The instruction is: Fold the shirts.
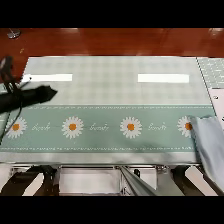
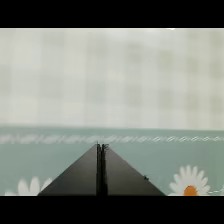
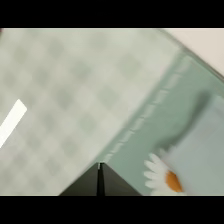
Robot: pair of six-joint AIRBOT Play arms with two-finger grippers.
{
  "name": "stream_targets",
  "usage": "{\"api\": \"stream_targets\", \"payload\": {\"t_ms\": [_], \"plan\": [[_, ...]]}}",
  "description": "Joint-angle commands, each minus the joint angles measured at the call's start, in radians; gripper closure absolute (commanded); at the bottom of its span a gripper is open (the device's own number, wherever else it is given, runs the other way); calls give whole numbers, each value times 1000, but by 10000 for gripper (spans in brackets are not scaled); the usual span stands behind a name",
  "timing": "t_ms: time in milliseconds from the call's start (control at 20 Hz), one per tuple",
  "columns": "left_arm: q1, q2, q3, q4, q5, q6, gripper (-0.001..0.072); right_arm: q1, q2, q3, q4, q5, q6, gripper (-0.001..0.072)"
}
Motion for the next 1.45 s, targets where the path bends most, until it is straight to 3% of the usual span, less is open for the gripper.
{"api": "stream_targets", "payload": {"t_ms": [0, 150, 250, 350, 450, 750, 1400], "plan": [[-70, -214, 362, -41, -130, 46, 683, 427, -147, 141, 58, -182, -124, 688], [-232, -324, 497, 84, -95, 24, 684, 798, -244, 106, -263, -277, -135, 688], [-315, -362, 440, 319, -67, -114, 684, 953, -323, -5, -423, -289, -66, 688], [-330, -408, 341, 466, -63, -175, 683, 1007, -394, -119, -437, -343, 33, 688], [-311, -445, 269, 498, -73, -183, 682, 1010, -460, -167, -442, -335, 91, 688], [-299, -467, 256, 491, -71, -207, 682, 1010, -489, -167, -428, -195, 92, 688], [-299, -470, 256, 491, -71, -207, 682, 1010, -489, -167, -428, -191, 92, 687]]}}
